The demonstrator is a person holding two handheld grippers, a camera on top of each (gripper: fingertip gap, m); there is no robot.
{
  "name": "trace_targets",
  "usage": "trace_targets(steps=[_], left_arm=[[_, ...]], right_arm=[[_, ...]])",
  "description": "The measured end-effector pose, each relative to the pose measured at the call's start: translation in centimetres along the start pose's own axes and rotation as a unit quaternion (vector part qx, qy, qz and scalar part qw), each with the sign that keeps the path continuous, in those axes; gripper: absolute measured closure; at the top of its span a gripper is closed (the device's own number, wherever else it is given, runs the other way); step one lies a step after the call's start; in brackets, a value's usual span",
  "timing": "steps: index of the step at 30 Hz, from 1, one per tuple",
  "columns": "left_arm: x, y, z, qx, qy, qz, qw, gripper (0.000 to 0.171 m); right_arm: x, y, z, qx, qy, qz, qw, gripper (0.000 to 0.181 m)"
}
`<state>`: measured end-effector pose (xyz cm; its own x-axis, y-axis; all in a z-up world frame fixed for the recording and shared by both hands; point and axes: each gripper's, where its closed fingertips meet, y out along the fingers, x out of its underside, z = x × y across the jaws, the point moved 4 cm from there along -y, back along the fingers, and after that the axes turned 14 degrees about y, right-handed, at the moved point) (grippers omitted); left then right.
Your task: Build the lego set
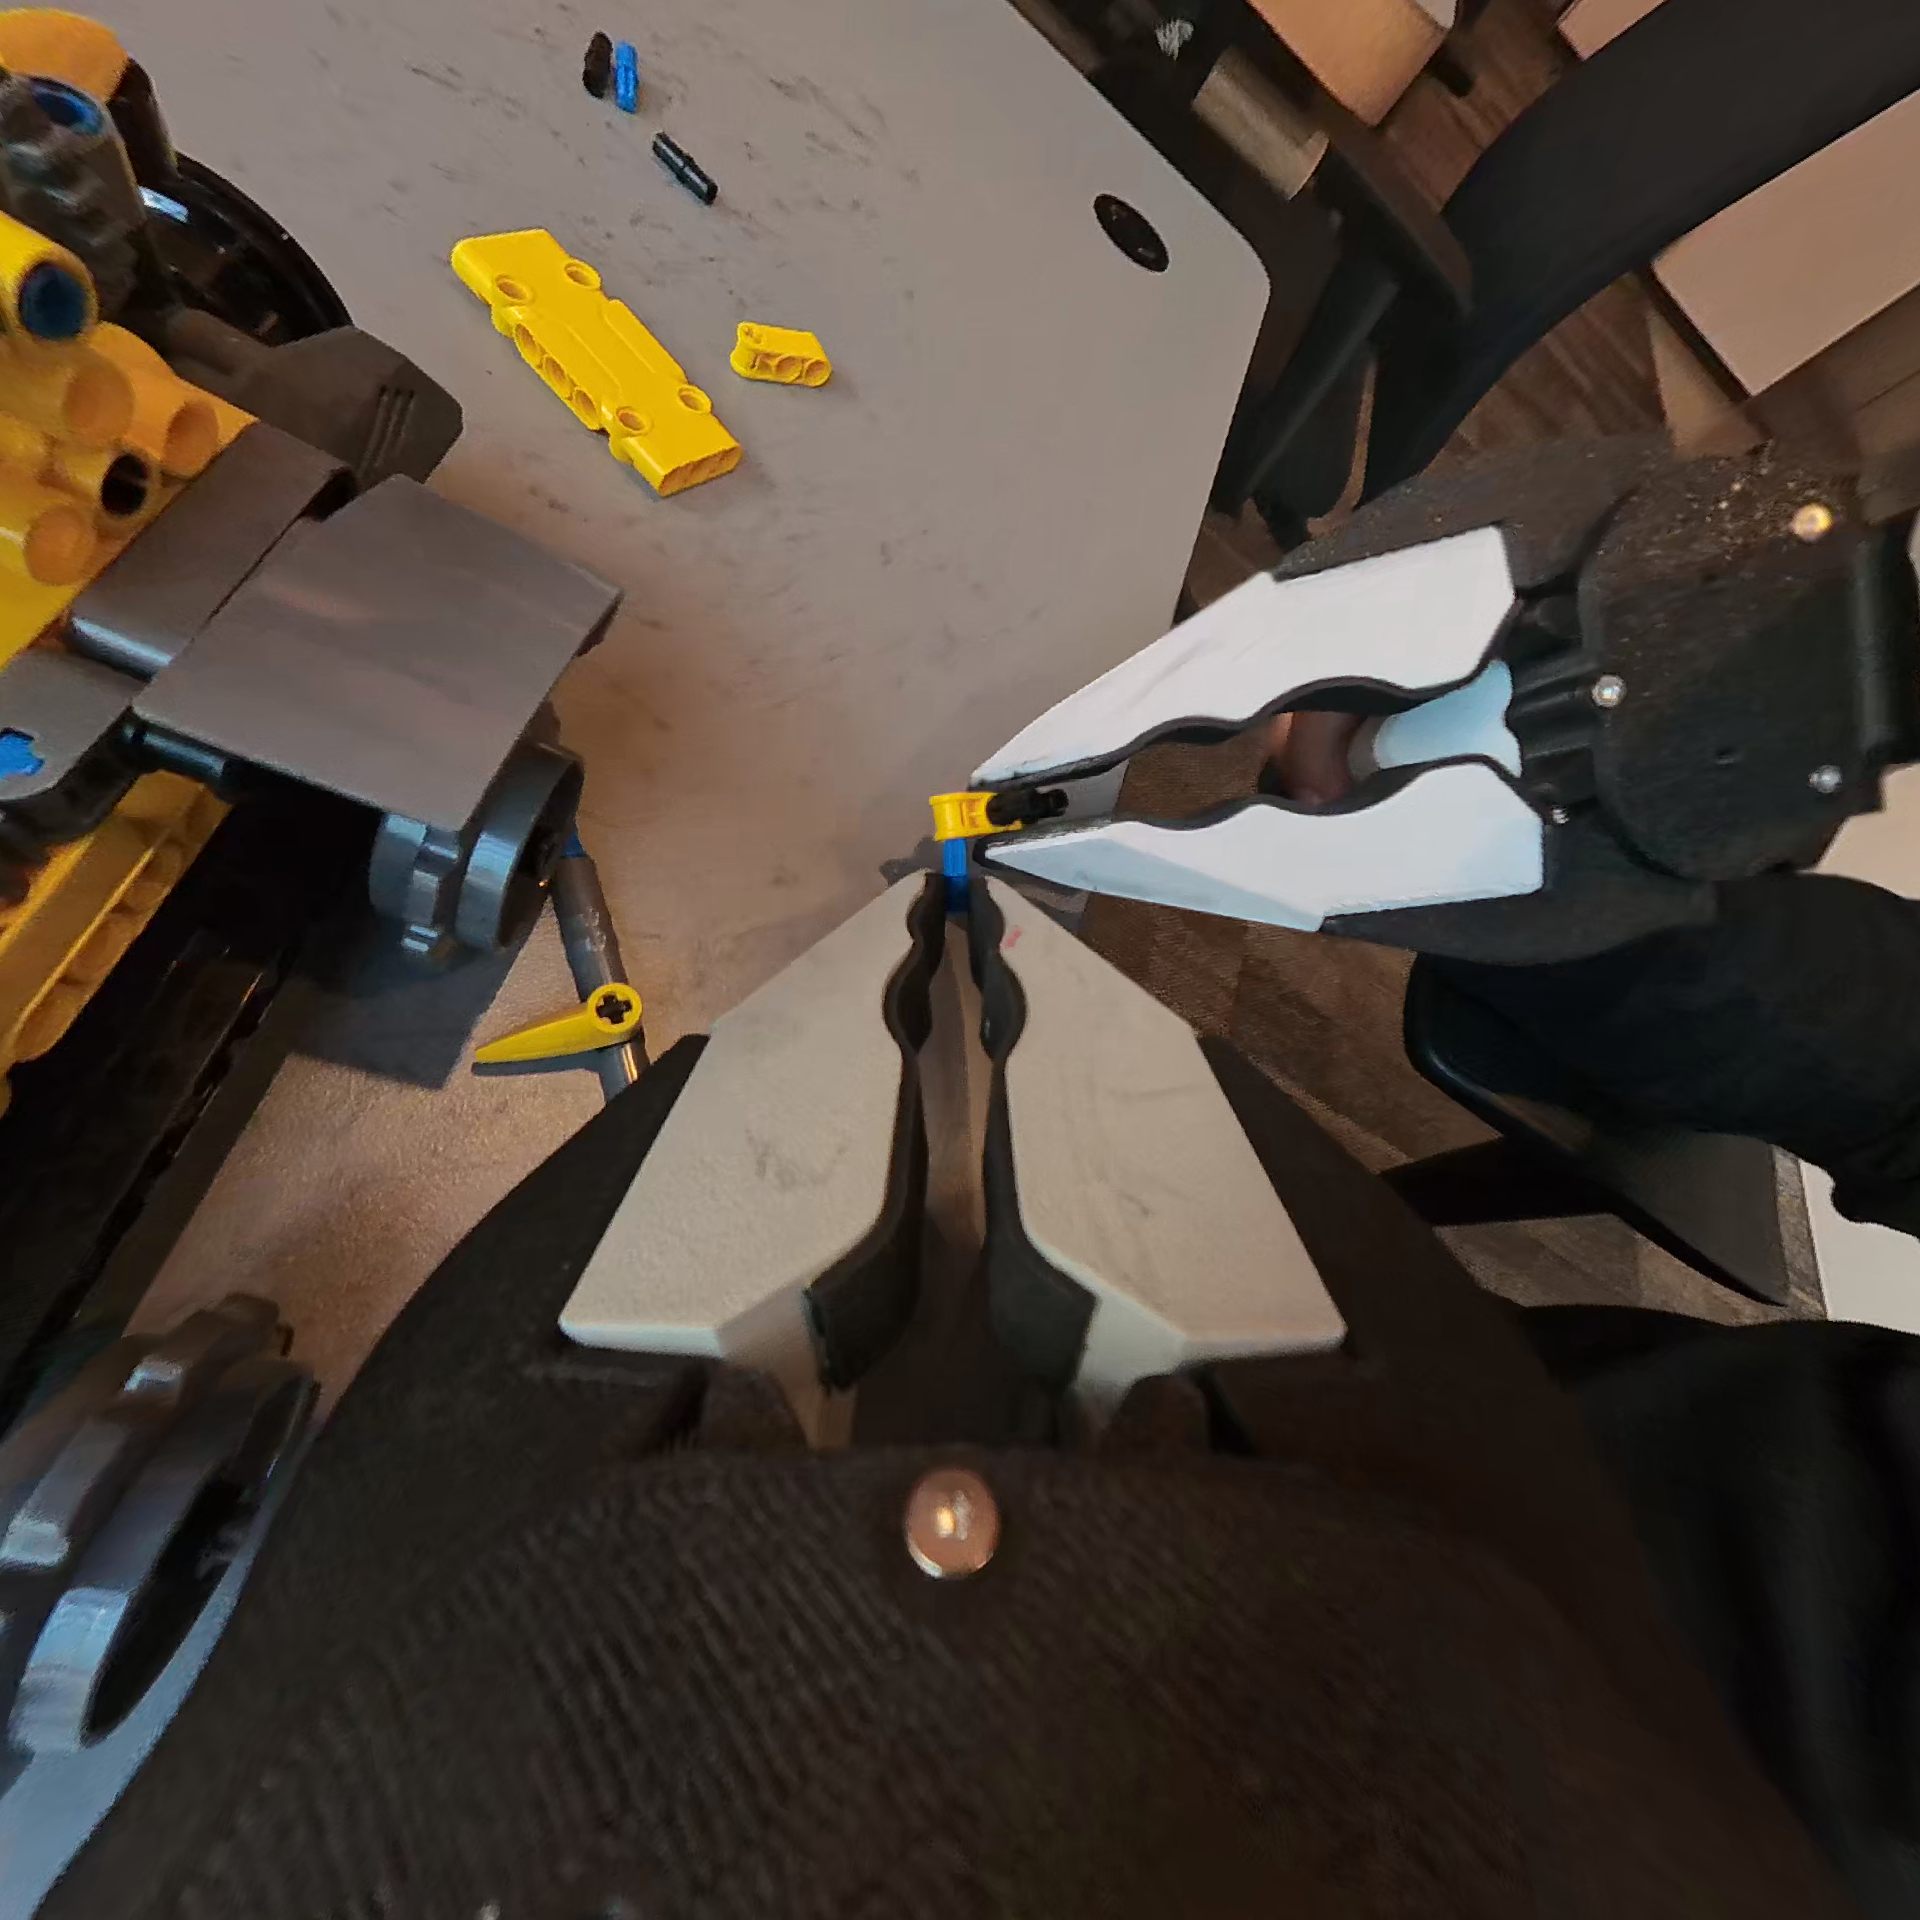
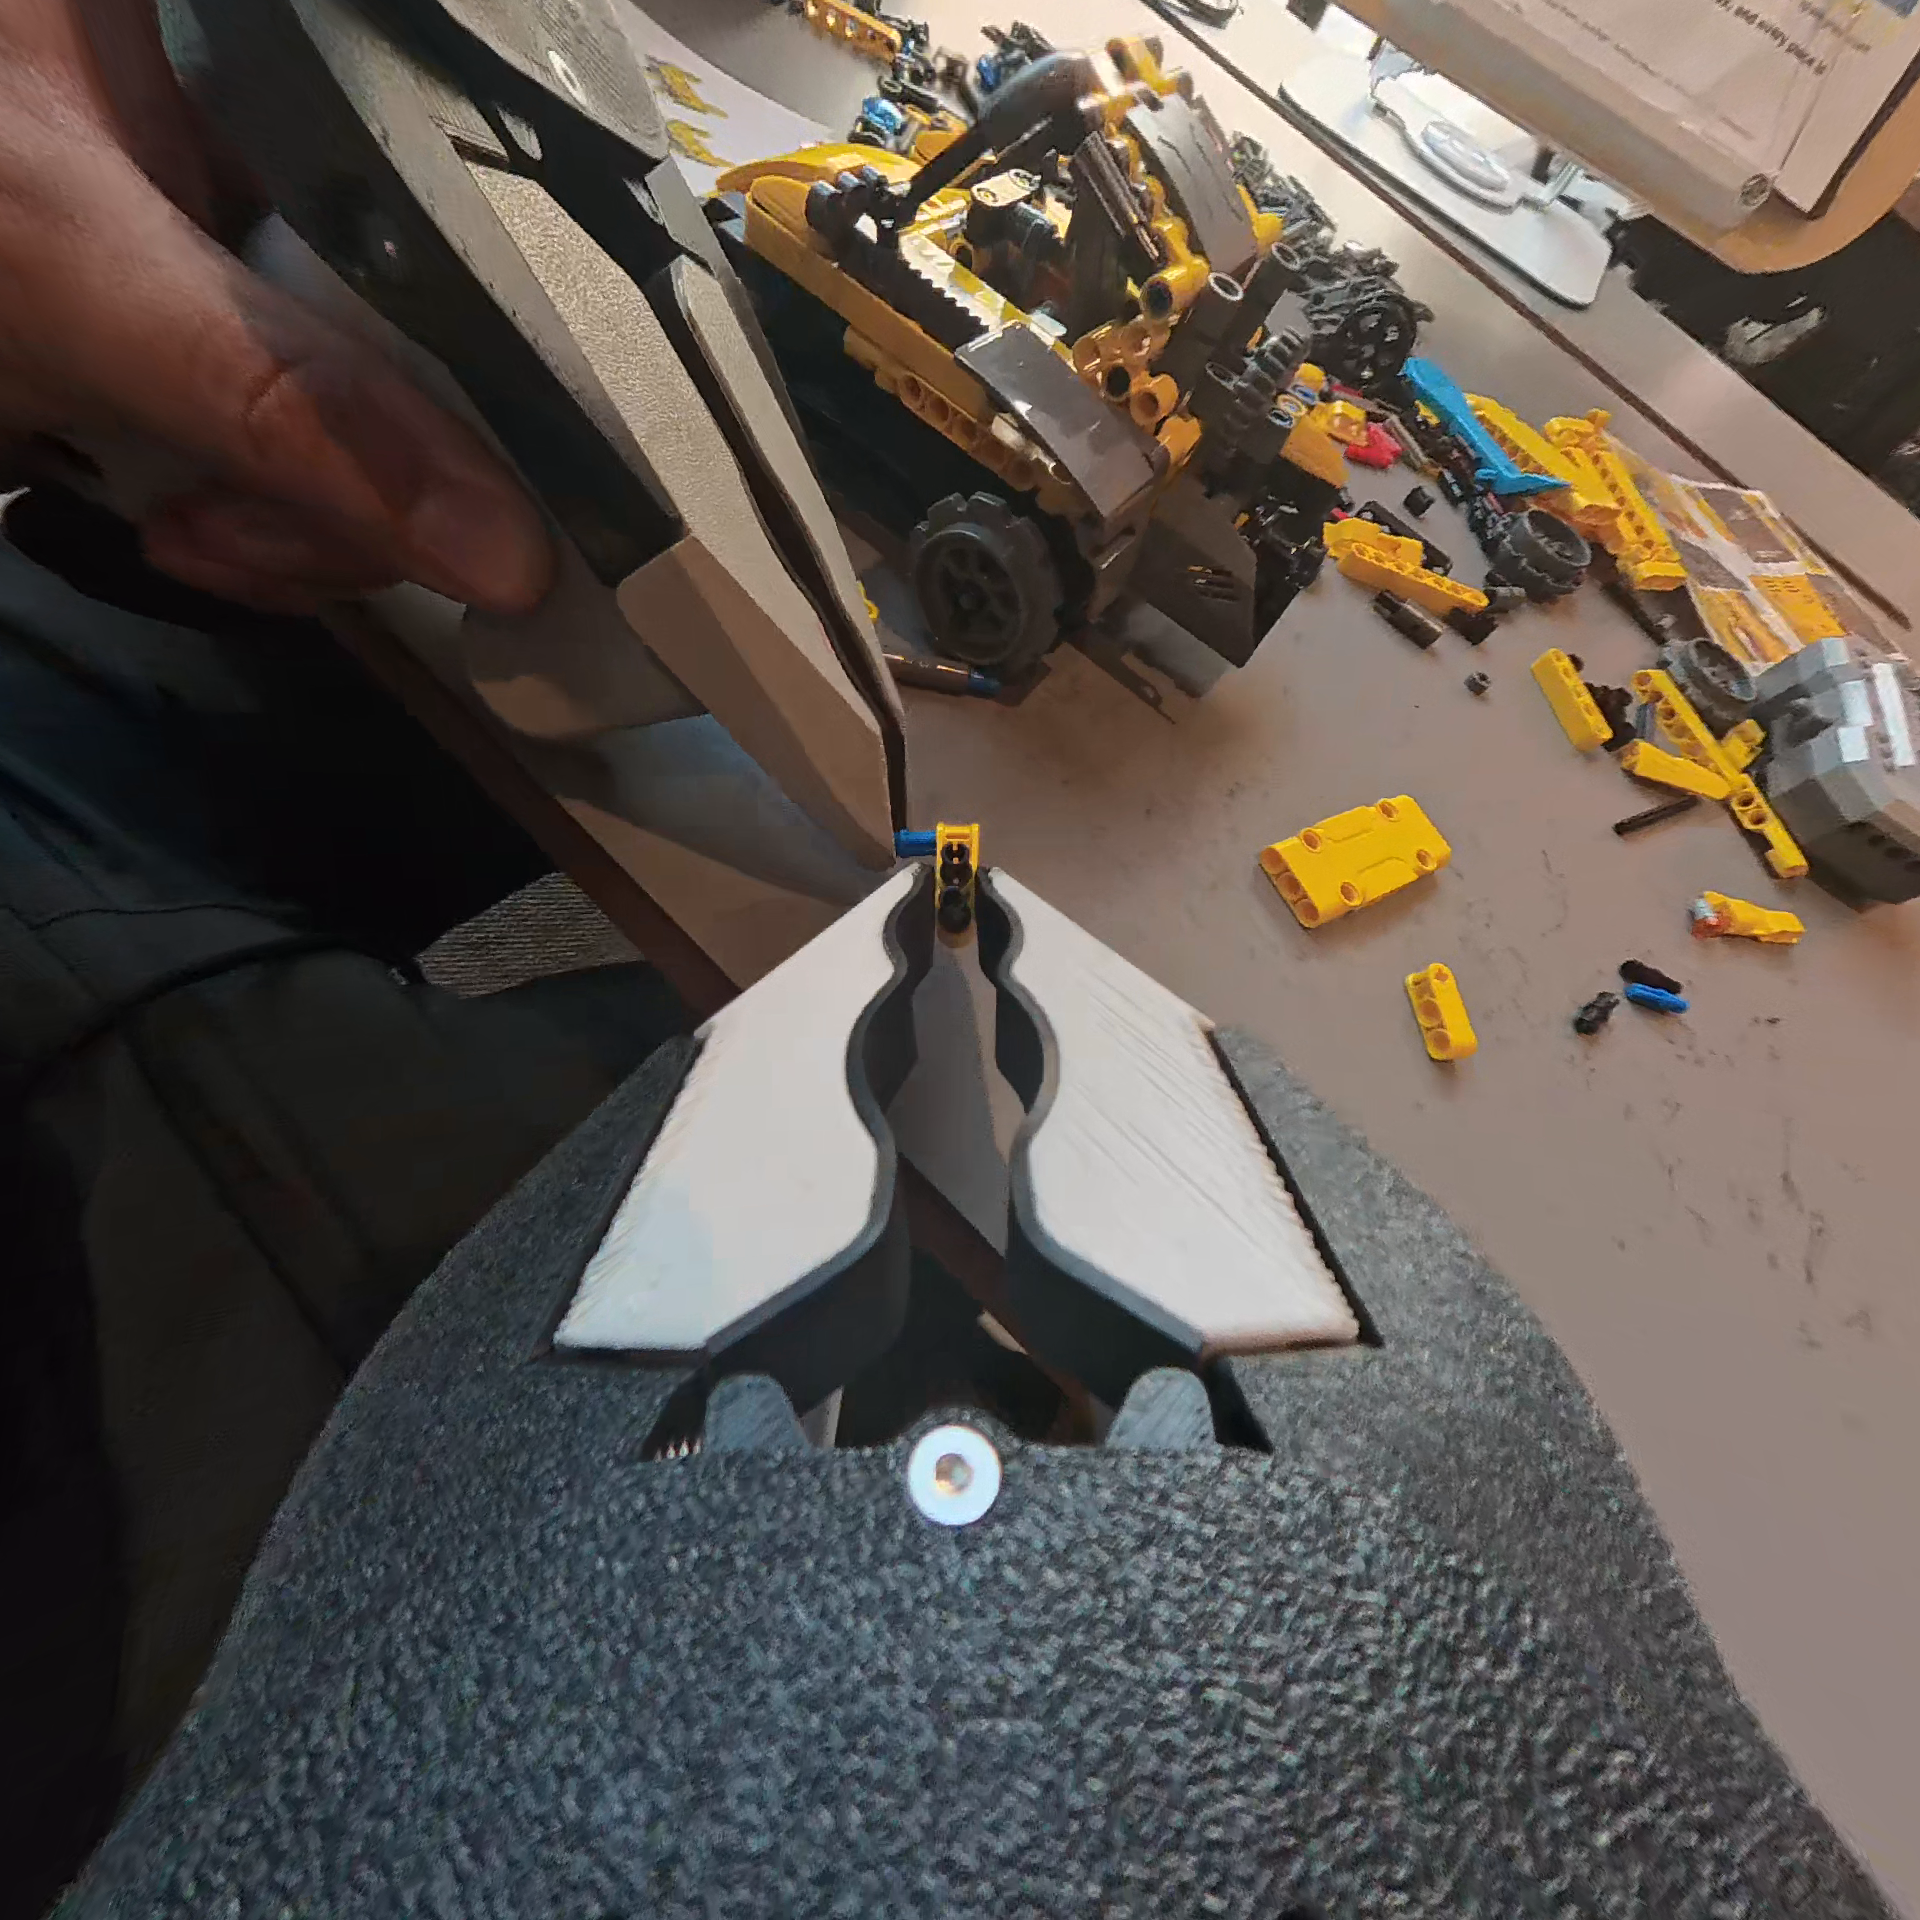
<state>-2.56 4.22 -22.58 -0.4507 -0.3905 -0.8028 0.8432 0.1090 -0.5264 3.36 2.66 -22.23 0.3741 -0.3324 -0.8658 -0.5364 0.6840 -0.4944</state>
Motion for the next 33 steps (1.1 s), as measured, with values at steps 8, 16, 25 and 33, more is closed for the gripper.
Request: trace_targets(steps=[8, 16, 25, 33], left_arm=[[0.6, 0.6, 0.3, -0.009, 0.028, -0.037, 0.999, 0.171], [0.7, 0.7, 0.4, -0.02, 0.047, -0.045, 0.998, 0.171], [0.8, 0.8, 0.7, -0.042, 0.086, -0.052, 0.994, 0.171], [0.8, 0.8, 0.8, -0.04, 0.094, -0.054, 0.993, 0.171]], right_arm=[[0.7, -0.1, -0.2, -0.04, -0.039, -0.016, 0.998, 0.174], [0.7, -0.2, -0.4, -0.053, -0.055, -0.015, 0.997, 0.173], [1.0, -0.4, -0.6, -0.072, -0.063, -0.008, 0.995, 0.172], [1.1, -0.7, -0.7, -0.092, -0.063, -0.005, 0.994, 0.172]])
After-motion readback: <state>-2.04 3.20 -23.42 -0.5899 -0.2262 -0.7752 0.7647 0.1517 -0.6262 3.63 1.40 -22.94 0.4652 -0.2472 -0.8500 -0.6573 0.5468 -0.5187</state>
